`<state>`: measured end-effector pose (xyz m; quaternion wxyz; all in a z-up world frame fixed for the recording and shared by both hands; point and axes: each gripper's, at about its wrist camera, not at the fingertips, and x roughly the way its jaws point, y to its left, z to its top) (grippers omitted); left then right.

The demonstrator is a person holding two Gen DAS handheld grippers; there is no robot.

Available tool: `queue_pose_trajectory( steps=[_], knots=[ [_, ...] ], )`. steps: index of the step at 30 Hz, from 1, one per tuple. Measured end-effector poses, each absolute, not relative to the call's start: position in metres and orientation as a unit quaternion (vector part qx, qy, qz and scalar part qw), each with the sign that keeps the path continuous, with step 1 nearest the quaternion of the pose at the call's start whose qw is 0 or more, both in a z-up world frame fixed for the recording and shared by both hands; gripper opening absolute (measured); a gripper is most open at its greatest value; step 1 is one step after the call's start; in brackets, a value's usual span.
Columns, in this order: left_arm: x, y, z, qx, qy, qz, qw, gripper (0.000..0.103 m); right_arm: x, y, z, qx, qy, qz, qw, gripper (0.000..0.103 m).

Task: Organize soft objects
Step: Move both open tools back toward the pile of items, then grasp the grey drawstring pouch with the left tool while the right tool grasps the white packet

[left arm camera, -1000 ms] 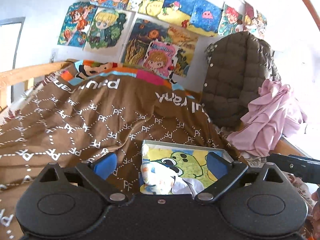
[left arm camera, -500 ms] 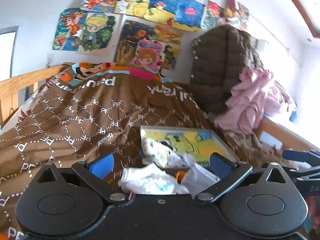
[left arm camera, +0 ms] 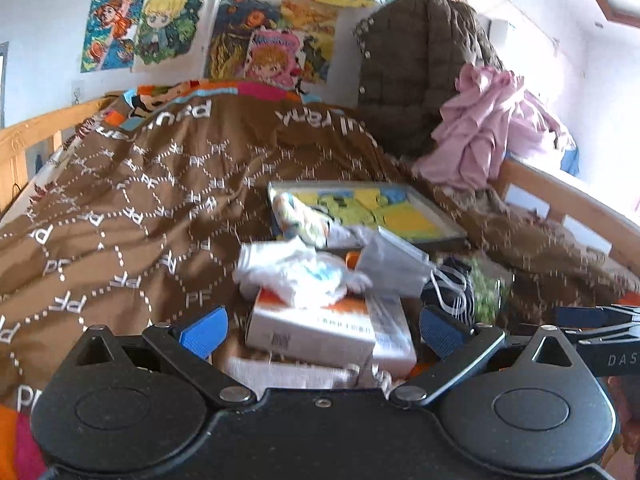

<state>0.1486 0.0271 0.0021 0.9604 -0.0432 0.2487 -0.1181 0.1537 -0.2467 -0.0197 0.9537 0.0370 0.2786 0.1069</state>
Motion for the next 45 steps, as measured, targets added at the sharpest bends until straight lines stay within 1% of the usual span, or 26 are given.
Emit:
queue_pose_trajectory(
  steps=[12, 24, 36, 45],
  knots=[
    [0.154, 0.027, -0.032, -0.013, 0.302, -0.148, 0.942, 0.102, 0.165, -0.25, -0.062, 0.039, 0.335, 0.084, 0.938, 0.103],
    [0.165, 0.033, -0.054, -0.007, 0.343, -0.145, 0.928, 0.102, 0.183, -0.249, -0.083, 0.032, 0.369, 0.079, 0.926, 0.103],
    [0.179, 0.045, -0.065, -0.06, 0.376, -0.145, 0.913, 0.102, 0.196, -0.243, -0.096, 0.031, 0.386, 0.089, 0.917, 0.103],
    [0.184, 0.052, -0.074, -0.108, 0.393, -0.128, 0.904, 0.102, 0.199, -0.245, -0.101, 0.057, 0.399, 0.099, 0.91, 0.103]
  ],
)
